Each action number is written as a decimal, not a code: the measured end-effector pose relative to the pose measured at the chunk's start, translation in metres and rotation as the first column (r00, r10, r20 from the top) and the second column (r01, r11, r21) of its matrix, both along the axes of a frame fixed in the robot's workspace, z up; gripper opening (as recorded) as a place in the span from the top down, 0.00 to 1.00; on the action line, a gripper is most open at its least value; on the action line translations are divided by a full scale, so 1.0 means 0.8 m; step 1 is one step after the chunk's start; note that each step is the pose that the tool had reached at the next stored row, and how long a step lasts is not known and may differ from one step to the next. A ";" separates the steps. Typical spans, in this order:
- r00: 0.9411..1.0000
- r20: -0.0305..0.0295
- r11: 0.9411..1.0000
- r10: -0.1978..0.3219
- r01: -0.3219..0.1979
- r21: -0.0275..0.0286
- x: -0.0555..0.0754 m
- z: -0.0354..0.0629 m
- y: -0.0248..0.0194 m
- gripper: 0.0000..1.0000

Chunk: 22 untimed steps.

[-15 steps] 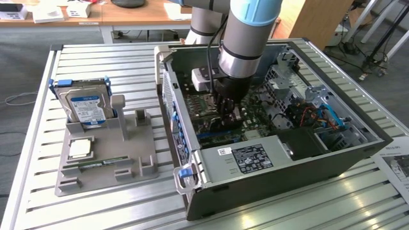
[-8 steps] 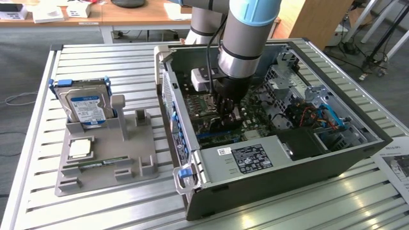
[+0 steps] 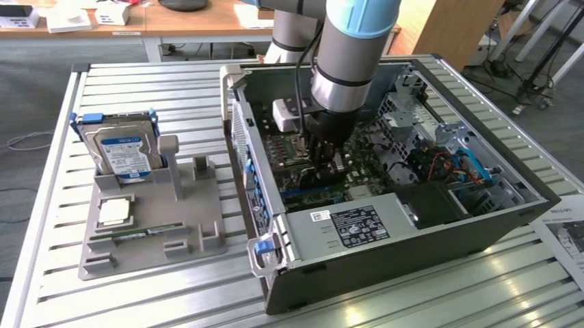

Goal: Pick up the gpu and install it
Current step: 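Insert the gpu into the slot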

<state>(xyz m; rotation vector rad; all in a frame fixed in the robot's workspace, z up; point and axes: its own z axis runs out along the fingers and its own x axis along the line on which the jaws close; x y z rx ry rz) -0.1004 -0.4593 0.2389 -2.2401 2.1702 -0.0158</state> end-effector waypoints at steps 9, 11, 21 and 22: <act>1.000 0.007 1.000 0.003 -0.003 0.000 -0.001 0.000 0.0000 0.73; 1.000 0.007 1.000 0.003 -0.003 0.000 -0.002 0.000 0.0000 0.73; 1.000 0.010 1.000 0.003 -0.003 0.000 -0.004 0.000 0.0000 0.73; 1.000 0.011 1.000 0.003 -0.003 0.000 -0.004 0.000 0.0000 0.73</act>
